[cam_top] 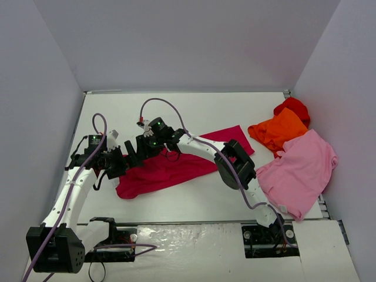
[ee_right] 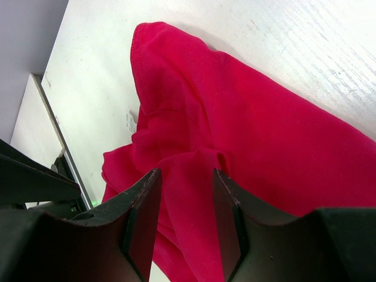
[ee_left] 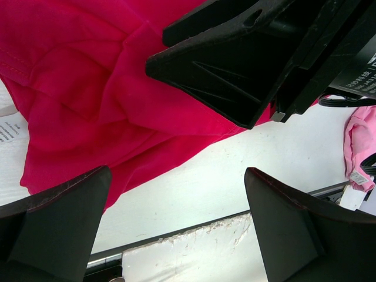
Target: Fold and stack the t-shirts
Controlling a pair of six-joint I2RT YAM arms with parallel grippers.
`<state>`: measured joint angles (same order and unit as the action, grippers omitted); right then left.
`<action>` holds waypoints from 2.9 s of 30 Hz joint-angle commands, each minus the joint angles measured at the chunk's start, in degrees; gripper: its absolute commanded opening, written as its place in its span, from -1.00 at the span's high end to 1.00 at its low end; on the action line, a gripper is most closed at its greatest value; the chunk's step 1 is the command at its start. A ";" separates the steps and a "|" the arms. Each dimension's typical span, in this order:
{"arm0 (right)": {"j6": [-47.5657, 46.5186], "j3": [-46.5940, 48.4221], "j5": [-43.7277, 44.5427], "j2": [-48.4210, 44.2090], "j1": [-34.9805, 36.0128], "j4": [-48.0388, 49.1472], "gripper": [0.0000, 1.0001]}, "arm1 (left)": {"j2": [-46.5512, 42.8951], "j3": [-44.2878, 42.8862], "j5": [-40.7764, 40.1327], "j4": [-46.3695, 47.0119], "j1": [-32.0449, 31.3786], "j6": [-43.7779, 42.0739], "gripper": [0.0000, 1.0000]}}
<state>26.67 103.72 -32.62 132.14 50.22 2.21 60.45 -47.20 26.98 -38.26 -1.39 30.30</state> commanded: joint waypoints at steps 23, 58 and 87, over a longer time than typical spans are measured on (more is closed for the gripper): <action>-2.55 1.47 2.45 -0.28 -0.38 0.72 0.26 | -0.12 -1.32 0.62 2.00 0.42 -0.86 -0.94; -2.07 5.35 1.00 3.69 -0.47 0.26 0.24 | -0.33 -1.14 0.44 1.63 0.42 -1.10 -0.94; -1.90 2.54 0.49 -5.56 0.48 -0.23 1.00 | 0.15 -1.62 0.74 2.17 0.42 -1.08 -0.94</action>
<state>24.44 106.42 -30.89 136.07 49.72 0.63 60.71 -47.20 26.97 -38.26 -1.39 29.99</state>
